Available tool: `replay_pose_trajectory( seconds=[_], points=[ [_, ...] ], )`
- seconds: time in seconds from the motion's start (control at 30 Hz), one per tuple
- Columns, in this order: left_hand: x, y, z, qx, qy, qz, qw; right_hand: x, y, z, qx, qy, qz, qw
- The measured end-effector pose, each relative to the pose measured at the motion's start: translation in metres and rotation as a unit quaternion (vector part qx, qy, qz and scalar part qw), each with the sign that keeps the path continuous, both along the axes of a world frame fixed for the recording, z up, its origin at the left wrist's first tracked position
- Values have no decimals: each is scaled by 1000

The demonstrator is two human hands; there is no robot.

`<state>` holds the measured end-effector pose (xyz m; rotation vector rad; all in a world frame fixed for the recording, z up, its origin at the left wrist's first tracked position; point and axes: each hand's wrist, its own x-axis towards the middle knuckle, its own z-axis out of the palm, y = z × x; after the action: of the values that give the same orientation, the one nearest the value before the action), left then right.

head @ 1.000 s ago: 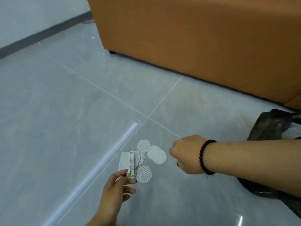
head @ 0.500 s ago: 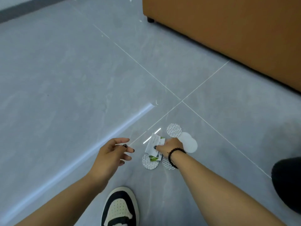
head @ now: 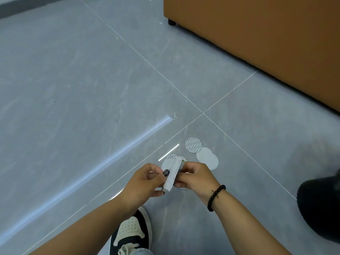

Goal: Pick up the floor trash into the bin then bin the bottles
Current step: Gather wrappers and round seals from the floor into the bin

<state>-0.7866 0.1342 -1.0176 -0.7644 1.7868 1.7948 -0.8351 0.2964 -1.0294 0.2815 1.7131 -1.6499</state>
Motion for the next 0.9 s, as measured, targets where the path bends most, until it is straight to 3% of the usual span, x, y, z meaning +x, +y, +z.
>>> replay_pose_trajectory(
  seconds=[0.13,0.27,0.33,0.43,0.6,0.73,0.83,0.9],
  points=[
    [3,-8,-3,18,-11,-18,1000,4,-6,-6,30,24,-2,999],
    [3,-6,-5,-40,4,-69,997,8,-5,-12,19,11,11,1000],
    [2,-8,-10,-53,8,-28,998,2,4,-25,104,47,-9,993],
    [0,-16,-18,-71,8,23,997,-5,16,-50,320,137,47,936],
    [-2,-15,-23,-109,17,27,993,4,13,-78,433,197,184,860],
    [-2,-15,-27,-117,15,15,993,6,17,-82,414,170,127,885],
    [1,-16,-29,-117,10,15,993,7,20,-76,330,127,49,934],
    [1,-18,-31,-117,5,26,993,4,14,-70,294,120,23,948]
  ],
)
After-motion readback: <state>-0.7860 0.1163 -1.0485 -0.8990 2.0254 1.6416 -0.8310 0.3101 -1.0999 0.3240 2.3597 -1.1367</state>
